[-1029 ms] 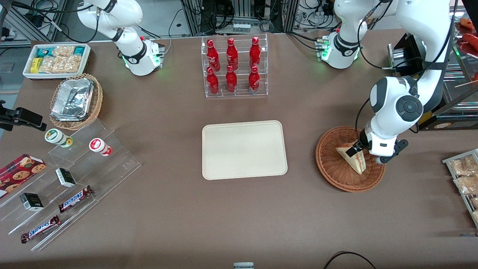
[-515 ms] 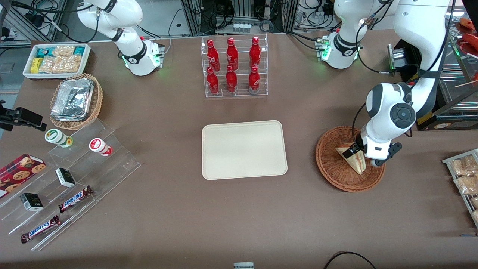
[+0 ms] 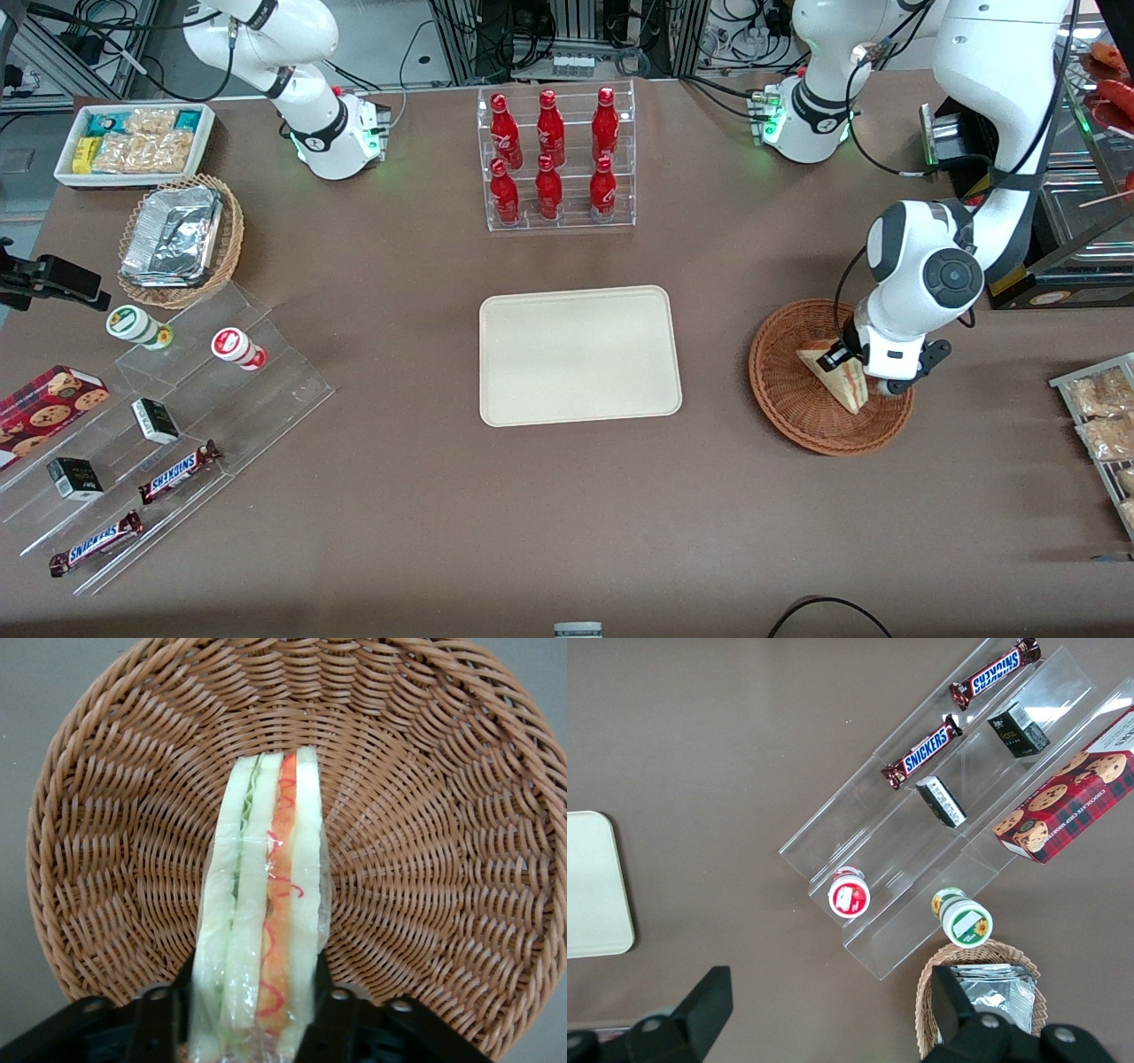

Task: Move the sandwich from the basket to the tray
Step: 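Lower the open left gripper around the sandwich's wrapped edge, then close the left gripper on the sandwich and lift it from the basket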

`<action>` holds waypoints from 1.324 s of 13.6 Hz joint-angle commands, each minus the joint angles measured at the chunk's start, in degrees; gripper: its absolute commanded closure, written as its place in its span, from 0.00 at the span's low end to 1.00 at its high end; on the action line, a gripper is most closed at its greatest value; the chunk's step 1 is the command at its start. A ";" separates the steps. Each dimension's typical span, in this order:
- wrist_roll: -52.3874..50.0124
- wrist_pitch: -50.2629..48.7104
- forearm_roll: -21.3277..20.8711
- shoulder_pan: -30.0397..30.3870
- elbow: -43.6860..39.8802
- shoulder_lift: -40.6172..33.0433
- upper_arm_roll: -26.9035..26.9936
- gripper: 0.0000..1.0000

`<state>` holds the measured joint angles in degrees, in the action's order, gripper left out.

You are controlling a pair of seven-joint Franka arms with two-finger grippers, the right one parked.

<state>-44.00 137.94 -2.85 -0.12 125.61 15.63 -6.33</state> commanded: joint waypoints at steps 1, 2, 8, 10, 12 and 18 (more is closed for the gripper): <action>-0.38 0.05 -0.23 -0.24 -0.11 -0.59 0.18 1.00; -0.29 -0.73 -0.23 -0.24 -0.11 -1.21 0.18 1.00; -0.20 -19.78 -0.58 -0.85 -9.23 -4.03 -3.85 1.00; -0.20 -21.31 -1.63 -2.17 -10.12 -4.11 -4.66 1.00; -0.03 -23.84 -1.64 -2.69 -11.78 -4.47 -5.18 1.00; -0.38 -27.28 -1.37 -10.94 -18.64 -0.96 -6.77 1.00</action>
<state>-43.86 112.27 -3.51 -8.52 110.39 12.35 -13.13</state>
